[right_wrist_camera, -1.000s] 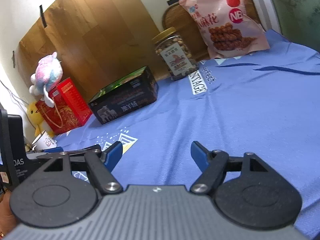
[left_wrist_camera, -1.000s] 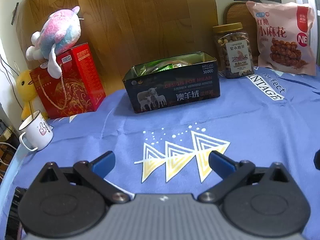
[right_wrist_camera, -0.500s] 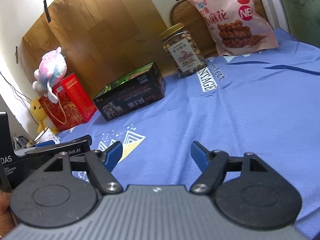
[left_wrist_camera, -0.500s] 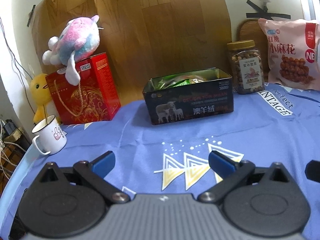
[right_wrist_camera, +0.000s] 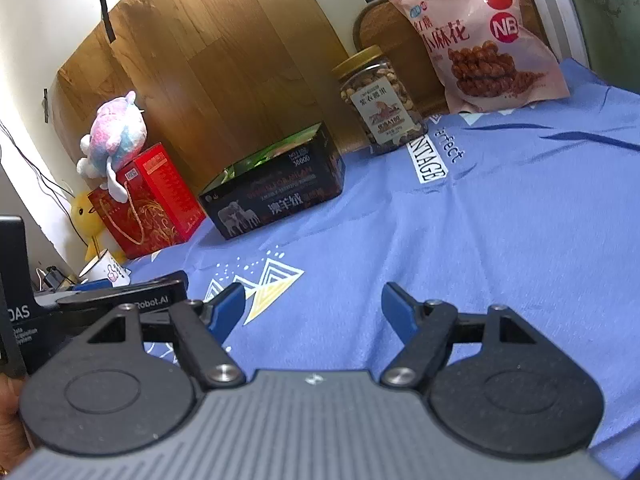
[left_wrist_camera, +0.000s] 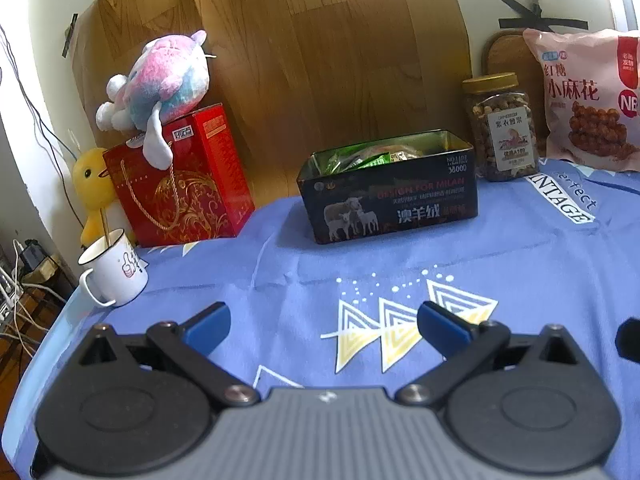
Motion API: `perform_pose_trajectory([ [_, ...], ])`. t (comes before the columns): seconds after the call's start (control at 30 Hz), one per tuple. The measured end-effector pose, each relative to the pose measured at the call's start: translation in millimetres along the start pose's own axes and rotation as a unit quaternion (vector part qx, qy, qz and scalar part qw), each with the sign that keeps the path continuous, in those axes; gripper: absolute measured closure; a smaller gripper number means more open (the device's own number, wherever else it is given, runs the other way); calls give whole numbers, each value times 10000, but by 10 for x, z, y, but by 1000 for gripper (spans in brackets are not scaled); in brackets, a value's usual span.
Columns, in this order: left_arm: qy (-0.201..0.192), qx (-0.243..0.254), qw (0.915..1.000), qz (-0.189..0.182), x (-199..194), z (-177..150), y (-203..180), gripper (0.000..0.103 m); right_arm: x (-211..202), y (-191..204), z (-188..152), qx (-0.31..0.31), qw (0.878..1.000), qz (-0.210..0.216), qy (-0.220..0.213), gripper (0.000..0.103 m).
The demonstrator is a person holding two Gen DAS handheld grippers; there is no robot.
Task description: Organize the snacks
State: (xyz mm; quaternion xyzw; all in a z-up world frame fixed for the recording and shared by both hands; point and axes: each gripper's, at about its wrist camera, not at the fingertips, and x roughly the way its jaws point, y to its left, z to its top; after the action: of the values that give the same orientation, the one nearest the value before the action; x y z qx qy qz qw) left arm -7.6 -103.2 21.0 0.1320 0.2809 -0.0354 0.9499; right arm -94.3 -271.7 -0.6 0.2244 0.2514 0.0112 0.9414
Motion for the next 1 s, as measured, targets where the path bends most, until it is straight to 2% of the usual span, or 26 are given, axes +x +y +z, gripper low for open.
perform_pose_trajectory([
  [0.53,394,116,9992,-28,47,12,-90,0,-91,-138,42,225,9994,88,-229,26],
  [1.0,469,99,9988,-88,96,-18,-111,0,-15,-106,28,115,9998,101,-86,26],
])
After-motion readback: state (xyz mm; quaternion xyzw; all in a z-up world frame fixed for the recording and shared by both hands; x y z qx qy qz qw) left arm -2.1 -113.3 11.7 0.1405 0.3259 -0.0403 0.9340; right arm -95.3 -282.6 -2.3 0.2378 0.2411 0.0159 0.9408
